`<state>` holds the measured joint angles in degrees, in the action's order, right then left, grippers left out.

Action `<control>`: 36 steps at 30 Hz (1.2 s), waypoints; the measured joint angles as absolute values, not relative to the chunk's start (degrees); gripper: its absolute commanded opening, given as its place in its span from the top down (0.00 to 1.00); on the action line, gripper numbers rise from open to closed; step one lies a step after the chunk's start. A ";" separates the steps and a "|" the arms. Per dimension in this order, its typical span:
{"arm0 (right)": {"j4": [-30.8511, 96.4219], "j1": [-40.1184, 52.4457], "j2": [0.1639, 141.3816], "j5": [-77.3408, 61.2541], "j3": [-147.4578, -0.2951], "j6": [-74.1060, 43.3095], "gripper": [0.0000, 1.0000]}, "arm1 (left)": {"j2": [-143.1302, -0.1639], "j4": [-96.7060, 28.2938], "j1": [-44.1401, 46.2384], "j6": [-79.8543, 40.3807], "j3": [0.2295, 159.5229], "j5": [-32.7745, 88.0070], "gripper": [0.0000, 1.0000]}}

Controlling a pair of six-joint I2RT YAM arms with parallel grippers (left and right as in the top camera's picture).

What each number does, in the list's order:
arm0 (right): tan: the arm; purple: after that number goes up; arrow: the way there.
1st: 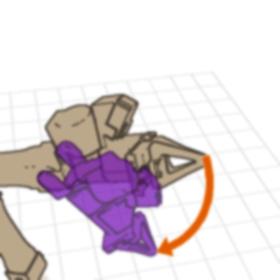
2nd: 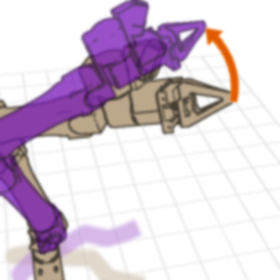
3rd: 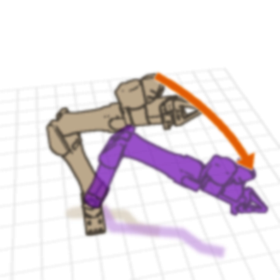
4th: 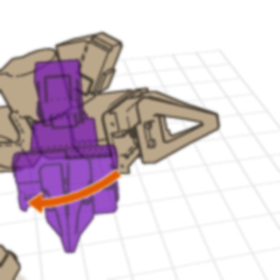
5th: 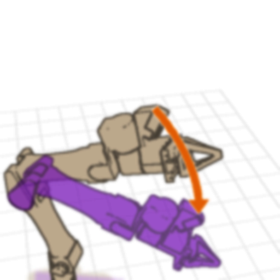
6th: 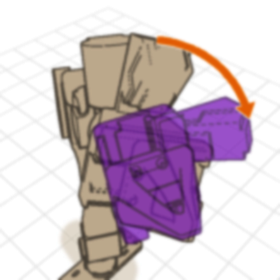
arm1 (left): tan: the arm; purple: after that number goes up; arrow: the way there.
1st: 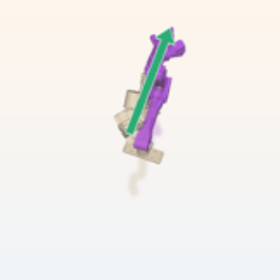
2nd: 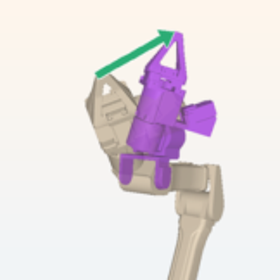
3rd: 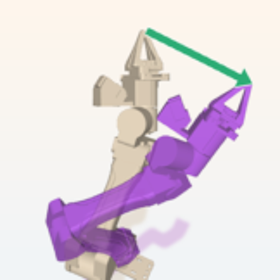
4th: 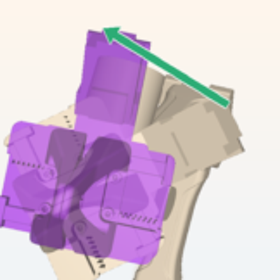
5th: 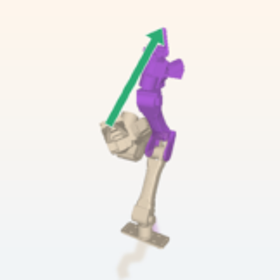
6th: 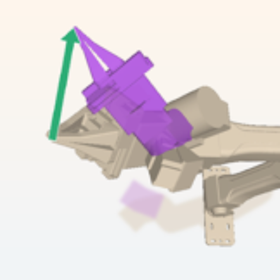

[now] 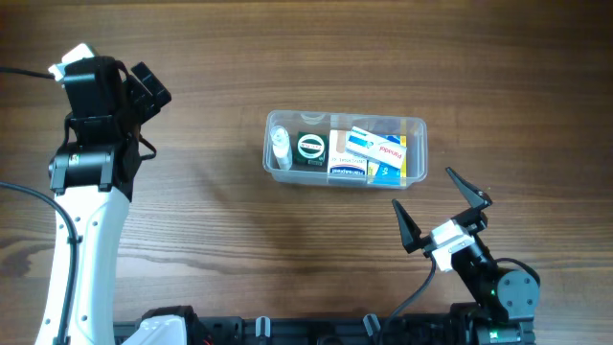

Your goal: Pack container

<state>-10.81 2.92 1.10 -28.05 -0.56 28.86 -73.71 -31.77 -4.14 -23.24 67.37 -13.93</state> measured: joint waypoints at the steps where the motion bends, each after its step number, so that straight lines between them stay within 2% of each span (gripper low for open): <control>1: -9.80 2.92 1.10 -28.03 -0.54 29.39 0.00 | -73.71 -31.75 -4.14 -23.24 67.37 -13.93 0.00; 11: -2.02 2.92 0.99 -26.94 -0.40 34.54 0.00 | -73.71 -31.75 -4.14 -23.24 67.37 -13.93 0.00; 36: -1.87 2.92 0.99 -26.52 -0.40 36.12 0.00 | -73.71 -31.75 -4.14 -23.24 67.37 -13.93 0.00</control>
<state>-1.87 2.92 0.99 -26.52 -0.40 36.12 -73.71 -31.75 -4.14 -23.24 67.37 -13.93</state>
